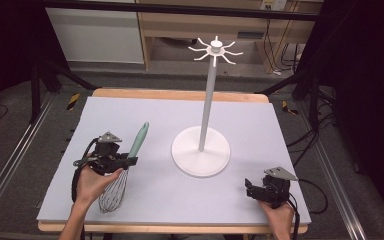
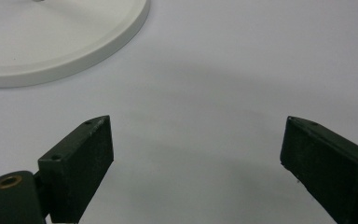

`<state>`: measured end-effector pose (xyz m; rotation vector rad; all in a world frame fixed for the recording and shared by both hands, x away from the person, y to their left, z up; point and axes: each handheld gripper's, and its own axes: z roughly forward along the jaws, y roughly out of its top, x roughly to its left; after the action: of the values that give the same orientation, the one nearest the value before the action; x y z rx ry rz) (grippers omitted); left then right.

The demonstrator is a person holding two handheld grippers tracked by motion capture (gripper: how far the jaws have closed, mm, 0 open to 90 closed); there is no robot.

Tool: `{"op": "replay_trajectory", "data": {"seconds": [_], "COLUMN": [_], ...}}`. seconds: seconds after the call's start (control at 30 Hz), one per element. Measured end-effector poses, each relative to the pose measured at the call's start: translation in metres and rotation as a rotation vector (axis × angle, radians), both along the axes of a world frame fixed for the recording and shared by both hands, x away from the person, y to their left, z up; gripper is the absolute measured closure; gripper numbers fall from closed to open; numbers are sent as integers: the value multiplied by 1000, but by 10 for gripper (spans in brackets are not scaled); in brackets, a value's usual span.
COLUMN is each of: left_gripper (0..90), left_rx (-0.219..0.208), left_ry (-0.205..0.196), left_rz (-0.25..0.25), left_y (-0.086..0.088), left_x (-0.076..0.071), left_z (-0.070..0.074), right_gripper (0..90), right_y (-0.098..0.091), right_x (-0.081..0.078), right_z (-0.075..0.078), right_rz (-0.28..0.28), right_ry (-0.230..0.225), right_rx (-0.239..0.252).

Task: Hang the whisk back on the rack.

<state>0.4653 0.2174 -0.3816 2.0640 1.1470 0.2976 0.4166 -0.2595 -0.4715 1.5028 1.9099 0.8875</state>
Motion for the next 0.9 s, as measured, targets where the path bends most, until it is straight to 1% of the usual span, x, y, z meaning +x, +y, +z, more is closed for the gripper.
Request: {"op": "replay_trajectory", "data": {"seconds": [0.13,0.17,0.33,0.47,0.83,0.9], "left_gripper": [687,687,687,687,687,687], "left_rx": [-33,-36,-59,-79,-175,-185], "left_ry": [-48,-55,-119,-164,-333,-346], "left_rz": [6,5,10,26,65,68], "left_y": [1,1,0,1,2,3], "left_x": [-6,-7,-12,-15,-28,-29], "left_z": [5,6,11,13,23,25], "right_gripper": [100,100,101,104,103,103], "right_y": [0,0,1,2,2,2], "right_x": [0,0,-2,-2,-1,-2], "right_z": [0,0,0,0,0,0], "right_rz": [0,-1,-2,3,-2,-2], "right_ry": [1,-1,-8,-6,-9,-12], "right_rx": [0,-1,-2,-8,-7,-9]}}
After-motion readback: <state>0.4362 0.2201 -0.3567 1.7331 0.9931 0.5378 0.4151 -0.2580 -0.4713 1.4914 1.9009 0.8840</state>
